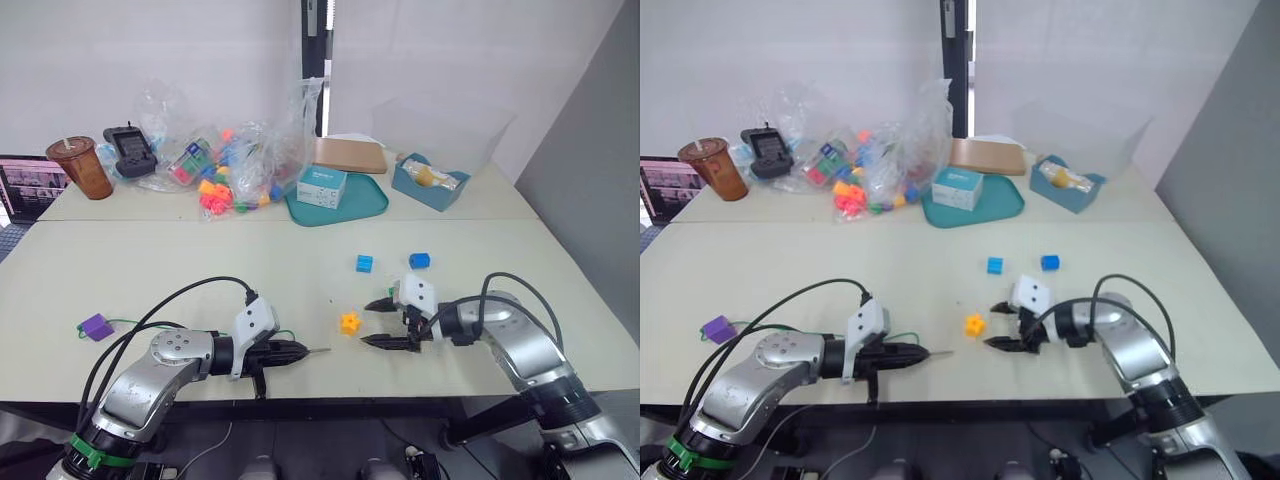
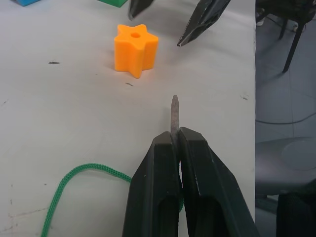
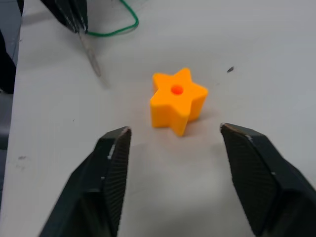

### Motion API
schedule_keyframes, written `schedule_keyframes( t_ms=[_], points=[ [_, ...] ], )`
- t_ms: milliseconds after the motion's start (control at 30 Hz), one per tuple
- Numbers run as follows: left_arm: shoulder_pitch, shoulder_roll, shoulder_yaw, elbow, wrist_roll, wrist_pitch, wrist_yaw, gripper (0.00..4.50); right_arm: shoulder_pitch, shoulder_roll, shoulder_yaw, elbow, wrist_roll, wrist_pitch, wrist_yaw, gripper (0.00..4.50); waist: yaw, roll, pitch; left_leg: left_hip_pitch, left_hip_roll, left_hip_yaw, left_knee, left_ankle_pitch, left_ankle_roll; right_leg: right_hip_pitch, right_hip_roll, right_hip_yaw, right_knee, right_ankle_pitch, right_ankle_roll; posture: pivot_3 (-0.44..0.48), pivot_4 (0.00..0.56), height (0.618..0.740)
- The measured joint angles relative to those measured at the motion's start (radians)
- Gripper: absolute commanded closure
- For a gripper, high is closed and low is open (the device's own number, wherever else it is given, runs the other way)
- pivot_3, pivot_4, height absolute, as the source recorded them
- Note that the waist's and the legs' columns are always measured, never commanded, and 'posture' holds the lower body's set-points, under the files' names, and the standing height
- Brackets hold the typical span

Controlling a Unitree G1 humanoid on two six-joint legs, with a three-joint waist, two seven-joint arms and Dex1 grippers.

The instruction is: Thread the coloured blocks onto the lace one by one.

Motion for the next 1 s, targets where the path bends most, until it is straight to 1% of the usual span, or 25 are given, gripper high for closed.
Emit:
schedule_keyframes(
  t_ms=[33, 133, 267, 400, 600, 700, 833, 900, 933, 1000],
  points=[
    [0.0, 0.0, 0.0, 0.0, 0.0, 0.0, 0.0, 4.5, -0.004, 0.001, 0.0, 0.001, -0.001, 0.0, -0.003, 0.01, 0.0, 0.0, 0.0, 0.0, 0.0, 0.0, 0.0, 0.0, 0.0, 0.0, 0.0, 0.0, 0.0, 0.0, 0.0, 0.0, 0.15, 0.74],
    [0.003, 0.001, 0.0, 0.0, 0.0, 0.0, 0.0, 4.5, 0.001, 0.02, -0.006, 0.004, 0.004, 0.001, -0.007, 0.01, 0.003, 0.0, 0.0, 0.0, 0.0, 0.0, 0.0, 0.0, 0.0, 0.0, 0.0, 0.0, 0.0, 0.0, 0.0, 0.0, 0.15, 0.74],
    [0.003, 0.003, 0.001, 0.0, 0.0, 0.0, 0.0, 4.5, 0.058, 0.095, -0.015, 0.006, 0.036, -0.019, -0.027, 0.01, 0.001, 0.0, 0.0, 0.0, 0.0, 0.0, 0.0, 0.0, 0.0, 0.0, 0.0, 0.0, 0.0, 0.0, 0.0, 0.0, 0.15, 0.74],
    [0.004, 0.012, 0.004, 0.0, -0.001, 0.0, -0.001, 4.5, 0.126, 0.188, -0.019, 0.104, 0.018, -0.151, -0.097, 0.01, 0.001, 0.0, 0.0, 0.0, 0.0, 0.0, 0.0, 0.0, 0.0, 0.0, 0.0, 0.0, 0.0, 0.0, 0.0, 0.0, 0.15, 0.74],
    [0.007, 0.017, 0.008, 0.0, -0.001, 0.0, -0.001, 4.5, 0.126, 0.265, -0.044, 0.185, 0.007, -0.228, -0.166, 0.01, -0.003, 0.0, 0.0, 0.002, 0.0, 0.0, 0.0, 0.0, 0.0, 0.001, 0.0, 0.0, 0.002, 0.0, 0.0, 0.0, 0.15, 0.74],
    [0.007, 0.02, 0.009, 0.0, -0.001, 0.0, -0.001, 4.5, 0.122, 0.273, -0.05, 0.203, 0.002, -0.242, -0.177, 0.82, -0.002, 0.0, 0.0, 0.004, 0.0, 0.0, 0.0, 0.0, 0.0, 0.002, 0.0, 0.0, 0.002, 0.0, 0.0, 0.0, 0.15, 0.74],
    [0.007, 0.022, 0.009, 0.0, -0.001, 0.003, -0.001, 4.5, 0.124, 0.274, -0.053, 0.2, 0.003, -0.24, -0.177, 2.18, -0.002, 0.0, 0.0, 0.005, 0.0, 0.0, 0.0, 0.0, 0.0, 0.003, 0.0, 0.001, 0.002, 0.0, 0.0, 0.0, 0.15, 0.74],
    [0.007, 0.022, 0.009, 0.0, -0.001, 0.004, -0.001, 4.5, 0.126, 0.274, -0.054, 0.196, 0.004, -0.238, -0.178, 2.93, -0.002, 0.0, 0.0, 0.005, 0.0, 0.0, 0.0, 0.0, 0.0, 0.003, 0.0, 0.001, 0.002, 0.0, 0.0, 0.0, 0.15, 0.74],
    [0.007, 0.022, 0.009, 0.0, -0.001, 0.005, -0.001, 4.5, 0.128, 0.275, -0.055, 0.192, 0.004, -0.237, -0.179, 3.17, -0.002, 0.0, 0.0, 0.004, 0.0, 0.0, 0.0, 0.0, 0.0, 0.003, 0.0, 0.001, 0.002, 0.0, 0.0, 0.0, 0.15, 0.74],
    [0.007, 0.022, 0.009, 0.0, -0.001, 0.009, -0.001, 4.5, 0.134, 0.277, -0.057, 0.181, 0.004, -0.231, -0.186, 3.22, -0.001, 0.0, 0.0, 0.004, 0.0, 0.0, 0.0, 0.0, 0.0, 0.003, 0.0, 0.001, 0.002, 0.0, 0.0, 0.0, 0.15, 0.74]
  ],
)
